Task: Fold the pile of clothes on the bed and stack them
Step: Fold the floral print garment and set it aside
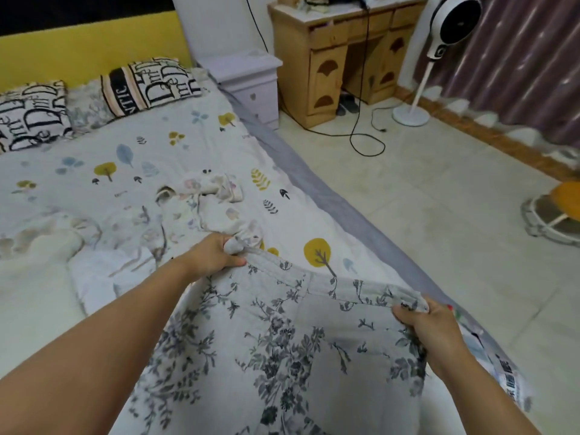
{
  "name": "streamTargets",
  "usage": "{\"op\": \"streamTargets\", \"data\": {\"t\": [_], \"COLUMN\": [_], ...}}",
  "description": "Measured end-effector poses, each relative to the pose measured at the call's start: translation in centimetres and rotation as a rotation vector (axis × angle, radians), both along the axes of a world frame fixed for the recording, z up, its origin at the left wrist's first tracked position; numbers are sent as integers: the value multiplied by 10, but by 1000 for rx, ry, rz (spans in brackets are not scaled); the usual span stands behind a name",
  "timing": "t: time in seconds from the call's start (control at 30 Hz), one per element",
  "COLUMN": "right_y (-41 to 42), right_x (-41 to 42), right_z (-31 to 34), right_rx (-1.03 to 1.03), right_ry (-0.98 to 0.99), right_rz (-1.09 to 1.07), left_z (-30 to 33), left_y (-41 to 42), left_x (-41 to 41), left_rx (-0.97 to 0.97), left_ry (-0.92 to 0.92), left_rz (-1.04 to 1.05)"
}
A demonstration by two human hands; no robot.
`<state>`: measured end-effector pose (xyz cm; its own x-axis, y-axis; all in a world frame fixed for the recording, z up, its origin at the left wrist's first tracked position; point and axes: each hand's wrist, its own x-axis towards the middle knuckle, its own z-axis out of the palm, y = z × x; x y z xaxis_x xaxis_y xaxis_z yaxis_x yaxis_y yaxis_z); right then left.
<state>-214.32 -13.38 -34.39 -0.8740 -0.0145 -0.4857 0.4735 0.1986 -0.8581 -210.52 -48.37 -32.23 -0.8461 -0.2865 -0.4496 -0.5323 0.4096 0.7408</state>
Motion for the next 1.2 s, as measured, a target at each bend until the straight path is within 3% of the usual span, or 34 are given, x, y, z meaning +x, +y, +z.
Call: {"op": "streamTargets", "data": {"t": [0.27,0.43,0.53,0.6,0.67,0.77,0.87,0.93,1.0,1.2], "right_y": [16,16,11,7,1,-14,-33,-41,-39,-37], "right_x": [-54,-76,-91,-102,-104,-84,-47,-36,-38,-40], "right_z": [-82,-124,-145,-160,-173,-178,-192,-205,-219,-213], "right_rx": [-41,-50,48,245,471,835,981,1056,1090,1151], "right_ry": [-9,82,176,239,255,423,663,538,362,271], "right_rz": [17,-39,-114,-144,-128,13,329,667,850,860], "left_z": [-92,-135,-155,-164,-176,-194,-224,-241,-248,-226], "left_y": [7,7,16,23,30,54,71,67,58,58], "left_x": [-64,-90,-108,-120,-124,-108,-79,-65,-64,-56], "left_rx": [129,170,-33,-272,-594,-892,-895,-807,-701,-666], "left_ry": [1,72,197,285,255,190,48,-140,-223,-164], "left_rz": [126,203,222,180,93,61,-83,-240,-314,-326]}}
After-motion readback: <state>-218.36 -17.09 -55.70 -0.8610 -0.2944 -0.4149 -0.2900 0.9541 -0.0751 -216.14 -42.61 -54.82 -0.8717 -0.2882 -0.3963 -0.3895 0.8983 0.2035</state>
